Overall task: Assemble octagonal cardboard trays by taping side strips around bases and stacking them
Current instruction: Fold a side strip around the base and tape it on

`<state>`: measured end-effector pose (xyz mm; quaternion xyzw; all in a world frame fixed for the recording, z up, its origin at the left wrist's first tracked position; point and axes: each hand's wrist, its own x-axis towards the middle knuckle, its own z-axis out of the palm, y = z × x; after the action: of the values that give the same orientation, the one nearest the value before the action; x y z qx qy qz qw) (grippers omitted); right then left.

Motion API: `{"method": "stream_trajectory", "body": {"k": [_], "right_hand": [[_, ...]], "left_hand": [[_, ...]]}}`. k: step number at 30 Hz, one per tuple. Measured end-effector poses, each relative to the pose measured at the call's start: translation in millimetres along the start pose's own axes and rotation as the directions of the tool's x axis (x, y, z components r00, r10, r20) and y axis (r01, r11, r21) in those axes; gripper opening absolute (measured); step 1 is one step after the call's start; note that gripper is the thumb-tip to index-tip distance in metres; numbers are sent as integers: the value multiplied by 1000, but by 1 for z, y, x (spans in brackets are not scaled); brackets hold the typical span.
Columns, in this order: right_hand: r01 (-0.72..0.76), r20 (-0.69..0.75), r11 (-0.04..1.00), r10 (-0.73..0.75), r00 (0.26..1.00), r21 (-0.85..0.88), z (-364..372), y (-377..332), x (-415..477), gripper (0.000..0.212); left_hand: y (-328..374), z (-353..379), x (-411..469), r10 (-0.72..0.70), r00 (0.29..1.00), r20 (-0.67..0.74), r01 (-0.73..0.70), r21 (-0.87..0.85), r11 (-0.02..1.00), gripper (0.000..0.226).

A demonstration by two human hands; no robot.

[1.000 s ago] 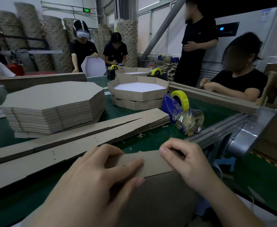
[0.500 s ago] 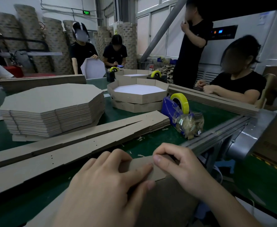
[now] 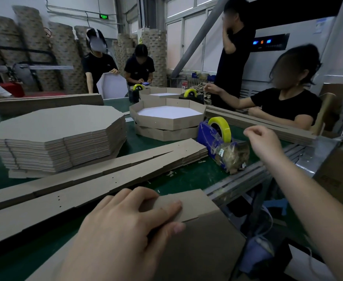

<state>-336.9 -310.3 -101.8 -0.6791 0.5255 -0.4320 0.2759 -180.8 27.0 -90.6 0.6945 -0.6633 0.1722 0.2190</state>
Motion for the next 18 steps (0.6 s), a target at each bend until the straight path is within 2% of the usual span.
{"method": "stream_trajectory", "body": {"k": [3,9,12,14,18], "right_hand": [[-173,201,980,191,961,-103,7,12,31,33],[-428,371,889,346,862,163,5,22,49,14],[-472,385,865,383,840,169,6,18,48,10],[-506,377,831,403,834,231,8,14,49,8],[-570,353,759,465,812,313,9,-1,48,15]], "left_hand": [[1,1,0,-5,1000,11,5,-16,1000,35],[-1,1,0,-8,1000,21,9,-20,1000,34],[0,1,2,-5,1000,30,5,-9,1000,35],[1,1,2,-2,999,37,2,-6,1000,35],[2,0,2,1,999,48,-1,-3,1000,35]]}}
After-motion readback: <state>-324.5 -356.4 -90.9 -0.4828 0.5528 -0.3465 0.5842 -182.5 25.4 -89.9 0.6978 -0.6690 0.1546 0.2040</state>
